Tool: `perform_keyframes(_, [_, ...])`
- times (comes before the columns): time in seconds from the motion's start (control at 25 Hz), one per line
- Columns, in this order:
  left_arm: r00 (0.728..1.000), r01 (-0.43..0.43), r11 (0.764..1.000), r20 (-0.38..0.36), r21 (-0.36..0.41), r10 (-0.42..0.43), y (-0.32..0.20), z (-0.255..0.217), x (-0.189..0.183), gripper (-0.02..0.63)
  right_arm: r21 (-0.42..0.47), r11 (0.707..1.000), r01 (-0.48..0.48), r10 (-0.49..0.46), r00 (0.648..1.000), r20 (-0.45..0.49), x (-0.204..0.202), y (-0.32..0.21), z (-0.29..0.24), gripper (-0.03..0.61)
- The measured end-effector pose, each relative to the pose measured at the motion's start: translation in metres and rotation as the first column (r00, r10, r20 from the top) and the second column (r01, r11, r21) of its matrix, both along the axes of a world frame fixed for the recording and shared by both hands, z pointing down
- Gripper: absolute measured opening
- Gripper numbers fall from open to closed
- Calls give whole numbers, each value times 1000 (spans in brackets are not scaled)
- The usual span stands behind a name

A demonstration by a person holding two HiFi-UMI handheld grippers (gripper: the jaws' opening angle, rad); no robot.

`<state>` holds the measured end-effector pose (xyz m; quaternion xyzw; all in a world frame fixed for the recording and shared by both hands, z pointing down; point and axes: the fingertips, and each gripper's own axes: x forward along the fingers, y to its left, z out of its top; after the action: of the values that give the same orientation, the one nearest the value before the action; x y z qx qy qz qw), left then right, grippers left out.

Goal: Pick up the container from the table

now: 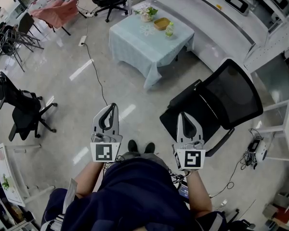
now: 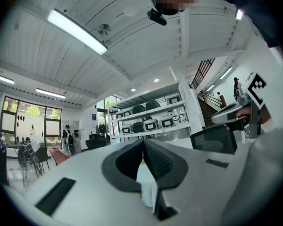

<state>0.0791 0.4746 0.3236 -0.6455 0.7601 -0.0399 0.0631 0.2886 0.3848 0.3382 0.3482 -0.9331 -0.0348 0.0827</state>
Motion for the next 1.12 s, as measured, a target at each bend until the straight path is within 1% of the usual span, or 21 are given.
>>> perform_keyframes(0.08, [1000, -8, 1000, -10, 1, 8, -1, -1, 0, 18, -2, 1000, 1, -1, 1000, -1, 1, 1, 0, 3])
perform_keyframes(0.16, [1000, -14, 1000, -27, 11, 14, -2, -4, 0, 49, -6, 1000, 5, -5, 1000, -7, 1, 1, 2, 3])
perform_keyframes(0.24, [1000, -11, 1000, -21, 26, 12, -3, -9, -2, 131, -9, 1000, 9, -9, 1000, -12, 2, 1, 3, 3])
perform_keyframes(0.28, [1000, -10, 1000, -9, 28, 10, -3, -11, -3, 160, -9, 1000, 11, -11, 1000, -12, 2, 1, 3, 3])
perform_keyframes(0.32, [1000, -10, 1000, 0, 27, 10, -4, -12, -3, 183, -8, 1000, 13, -13, 1000, -10, 3, 1, 3, 3])
perform_keyframes(0.52, [999, -30, 999, -10, 29, 30, -7, -18, 1, 267, -22, 1000, 5, -5, 1000, 3, 8, -1, 3, 3])
perform_keyframes(0.64, [998, -52, 997, -43, 52, 54, -10, -19, 7, 345, -18, 1000, 15, -15, 1000, -2, 9, -2, 4, 3])
perform_keyframes(0.72, [997, -64, 996, -40, 61, 67, -12, -21, 11, 402, -19, 1000, 19, -19, 1000, -3, 10, -2, 4, 3])
perform_keyframes(0.92, [996, -72, 995, -54, 68, 76, -16, -21, 14, 462, -29, 999, 23, -23, 1000, 0, 15, -4, 7, 3])
perform_keyframes(1.04, [994, -79, 995, -71, 61, 83, -19, -20, 15, 474, -29, 999, 35, -35, 999, -6, 16, -6, 7, 3])
perform_keyframes(1.12, [994, -79, 995, -66, 58, 83, -22, -19, 15, 474, -31, 999, 37, -38, 999, -3, 19, -9, 7, 3])
